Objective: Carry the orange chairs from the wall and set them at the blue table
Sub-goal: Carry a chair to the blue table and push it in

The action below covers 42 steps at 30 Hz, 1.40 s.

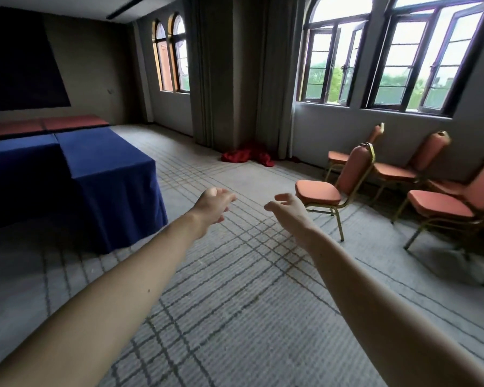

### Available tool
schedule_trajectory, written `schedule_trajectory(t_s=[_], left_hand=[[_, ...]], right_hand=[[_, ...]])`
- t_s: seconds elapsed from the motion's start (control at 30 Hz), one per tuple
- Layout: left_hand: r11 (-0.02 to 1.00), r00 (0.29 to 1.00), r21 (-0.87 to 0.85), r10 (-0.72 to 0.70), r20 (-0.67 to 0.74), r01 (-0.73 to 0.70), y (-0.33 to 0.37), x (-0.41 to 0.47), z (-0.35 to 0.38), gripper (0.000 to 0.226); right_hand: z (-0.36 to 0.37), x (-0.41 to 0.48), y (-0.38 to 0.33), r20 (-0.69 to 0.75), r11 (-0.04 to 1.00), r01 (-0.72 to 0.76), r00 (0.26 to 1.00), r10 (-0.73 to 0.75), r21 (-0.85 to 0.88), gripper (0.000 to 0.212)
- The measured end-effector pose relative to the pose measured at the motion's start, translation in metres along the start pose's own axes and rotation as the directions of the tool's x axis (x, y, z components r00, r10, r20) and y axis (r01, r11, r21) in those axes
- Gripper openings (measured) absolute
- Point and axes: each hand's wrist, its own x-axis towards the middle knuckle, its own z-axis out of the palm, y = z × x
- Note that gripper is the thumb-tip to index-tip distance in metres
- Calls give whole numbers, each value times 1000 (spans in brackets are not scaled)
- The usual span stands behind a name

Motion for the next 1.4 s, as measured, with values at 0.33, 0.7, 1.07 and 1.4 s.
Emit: schedule_trajectory(t_s=[0.33, 0.7, 1.07, 1.4], left_hand=[[998, 993, -27, -57, 99, 60, 8, 130, 171, 19], [992, 969, 2, -120, 218, 122, 12, 341, 324, 23], [987, 910, 83, -160, 381, 138, 77, 579, 502, 19], [985, 917, 69, -174, 360, 160, 131, 764, 709, 14]], right_hand=[[-135, 126, 80, -111, 997, -75, 991, 71, -34, 42], [-225, 331, 156, -185, 986, -162, 971, 152, -37, 21], [-354, 563, 197, -301, 973, -226, 932, 202, -47, 38], [-521, 791, 268, -270, 967, -248, 937, 222, -66, 49]])
